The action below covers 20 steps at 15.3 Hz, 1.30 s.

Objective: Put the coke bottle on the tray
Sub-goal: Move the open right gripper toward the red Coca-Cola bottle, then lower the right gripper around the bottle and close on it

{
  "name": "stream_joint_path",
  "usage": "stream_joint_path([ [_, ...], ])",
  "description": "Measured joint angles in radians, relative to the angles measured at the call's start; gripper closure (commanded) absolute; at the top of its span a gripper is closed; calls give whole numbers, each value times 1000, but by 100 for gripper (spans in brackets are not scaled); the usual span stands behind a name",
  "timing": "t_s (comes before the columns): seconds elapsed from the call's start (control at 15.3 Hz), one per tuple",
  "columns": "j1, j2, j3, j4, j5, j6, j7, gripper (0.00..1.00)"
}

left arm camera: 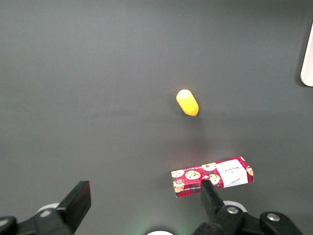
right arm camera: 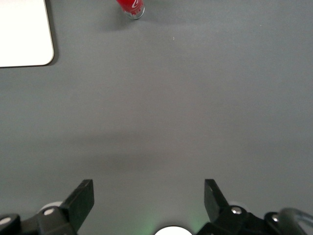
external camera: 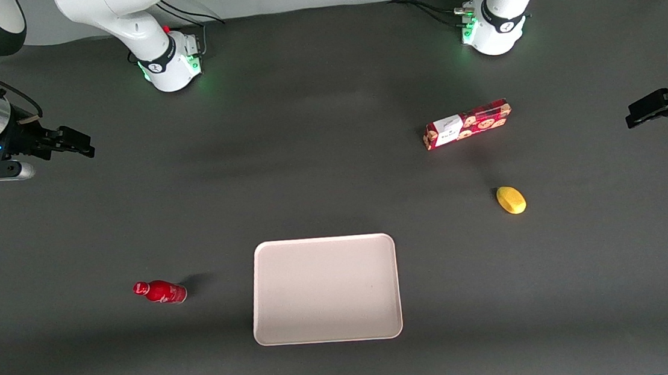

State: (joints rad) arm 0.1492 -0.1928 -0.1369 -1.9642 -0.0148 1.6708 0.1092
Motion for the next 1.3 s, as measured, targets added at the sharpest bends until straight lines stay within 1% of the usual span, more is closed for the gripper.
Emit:
stream_joint_path([
  [0.39,1,4,0,19,0,0,6,0],
  [0.52,1,29,-1,65,-3,0,-5,0],
  [0.65,2,89,-1,144,-6,3,-36,0],
  [0.85,3,246,-1,294,-6,21,-84,0],
  [1.04,11,467,2,461,-7,45,-94,0],
  [1.17,20,620,3,561,-7,104,-94,0],
  [1.3,23,729,3,617,-7,193,-94,0],
])
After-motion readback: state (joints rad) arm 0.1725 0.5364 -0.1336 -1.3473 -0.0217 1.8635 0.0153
